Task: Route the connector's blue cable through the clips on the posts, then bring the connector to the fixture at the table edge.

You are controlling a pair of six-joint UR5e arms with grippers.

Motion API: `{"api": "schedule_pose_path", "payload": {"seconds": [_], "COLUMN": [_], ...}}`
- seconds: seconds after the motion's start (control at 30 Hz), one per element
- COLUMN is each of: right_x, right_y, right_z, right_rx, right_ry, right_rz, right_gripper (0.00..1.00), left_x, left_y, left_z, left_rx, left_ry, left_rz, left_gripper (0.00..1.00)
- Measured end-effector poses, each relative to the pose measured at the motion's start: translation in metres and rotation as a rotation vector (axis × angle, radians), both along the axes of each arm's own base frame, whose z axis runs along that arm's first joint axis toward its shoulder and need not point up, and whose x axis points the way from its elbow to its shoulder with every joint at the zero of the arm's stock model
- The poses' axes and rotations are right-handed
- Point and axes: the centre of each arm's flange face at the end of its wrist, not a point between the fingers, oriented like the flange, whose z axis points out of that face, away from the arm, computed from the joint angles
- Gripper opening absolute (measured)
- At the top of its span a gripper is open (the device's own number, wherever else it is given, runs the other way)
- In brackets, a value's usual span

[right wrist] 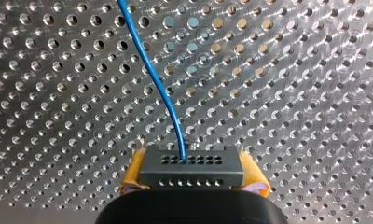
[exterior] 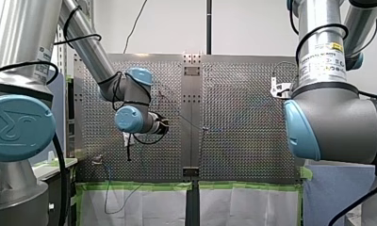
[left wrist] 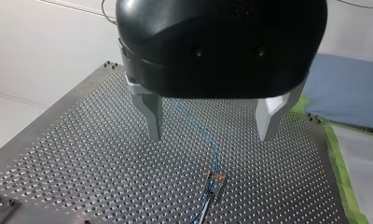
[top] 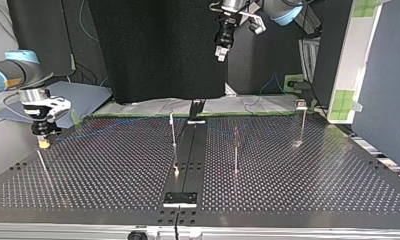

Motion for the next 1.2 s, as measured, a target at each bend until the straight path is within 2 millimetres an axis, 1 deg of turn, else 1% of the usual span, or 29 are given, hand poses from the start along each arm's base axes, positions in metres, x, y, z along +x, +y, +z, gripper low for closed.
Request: {"api": "schedule_pose_path", "payload": {"seconds": [0.43,0.57,0.73,1.03,1.2], "right_x": [-0.012,-0.013,-0.012,-0.013,-0.02], "right_y": [-0.004,-0.007,-0.009,-0.01,-0.011], "right_z": [-0.004,-0.013,-0.02,-0.018,-0.017], "right_rx": [-0.01,-0.005,-0.004,-0.007,-0.003], "right_ry": [0.026,0.029,0.026,0.006,0.002], "right_rz": [-0.092,-0.1,-0.097,-0.044,-0.031], "right_gripper": [0.0,0.0,0.0,0.0,0.0], "left_x": [0.0,0.0,0.0,0.0,0.0], "left_y": [0.0,0.0,0.0,0.001,0.001], "left_z": [0.0,0.0,0.0,0.0,0.0], "left_rx": [0.003,0.003,0.005,0.006,0.007], "left_ry": [0.0,0.0,0.001,0.002,0.003], "left_rz": [0.001,0.001,0.001,0.001,0.001], "left_gripper": [0.98,0.98,0.98,0.98,0.98]}}
